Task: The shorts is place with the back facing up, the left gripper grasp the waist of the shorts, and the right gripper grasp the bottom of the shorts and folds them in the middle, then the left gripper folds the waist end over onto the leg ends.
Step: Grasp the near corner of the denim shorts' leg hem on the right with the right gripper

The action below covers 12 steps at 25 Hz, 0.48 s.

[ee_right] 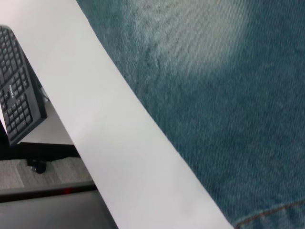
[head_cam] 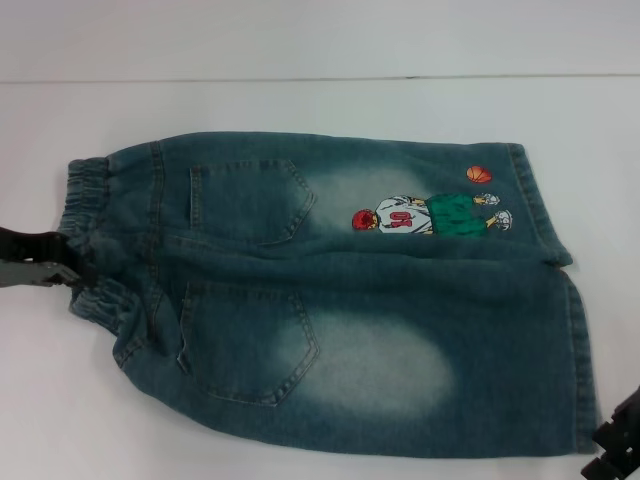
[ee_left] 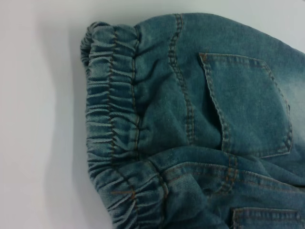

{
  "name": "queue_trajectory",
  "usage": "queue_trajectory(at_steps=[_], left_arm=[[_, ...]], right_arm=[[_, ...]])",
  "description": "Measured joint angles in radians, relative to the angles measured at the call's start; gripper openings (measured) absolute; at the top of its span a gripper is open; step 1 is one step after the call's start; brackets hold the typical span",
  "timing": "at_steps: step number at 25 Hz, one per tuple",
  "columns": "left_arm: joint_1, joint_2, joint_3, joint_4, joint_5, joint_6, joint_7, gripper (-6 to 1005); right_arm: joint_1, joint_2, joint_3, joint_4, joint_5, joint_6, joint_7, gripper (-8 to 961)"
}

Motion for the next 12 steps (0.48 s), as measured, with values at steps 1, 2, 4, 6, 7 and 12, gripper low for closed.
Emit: queue_trajectory(at_steps=[1,2,4,6,7,12], left_arm=[[-0.001,-0.001,0.0,0.0,0.0,0.0,0.0,36],[-0.002,-0.002,0.0,0.0,0.0,-0.001,0.001,37],[-0.003,-0.005,0.0,0.001,0.0,-0.001,0.002,37],[-0.003,-0.007,0.0,0.003,-0.001,-0.002,0.002,37],[-0.003,-0.007,0.0,0.004,-0.001,-0.002,0.002,37],[-0.001,-0.007,0.0,0.004,-0.001,-0.002,0.003,36]], right_arm=[[0.002,0.001,0.003,-0.001,0.003,0.002,0.0,656],[0.004,0.001,0.006,-0.001,0.005,0.004,-0.001,654],[0.008,0.001,0.013,-0.001,0.009,0.012,-0.002,651],[0.011,0.001,0.017,-0.001,0.013,0.023,-0.004,647],[0.012,0.001,0.017,-0.001,0.016,0.026,-0.005,645],[0.013,0.002,0.02,-0.001,0.031,0.034,-0.008,636]])
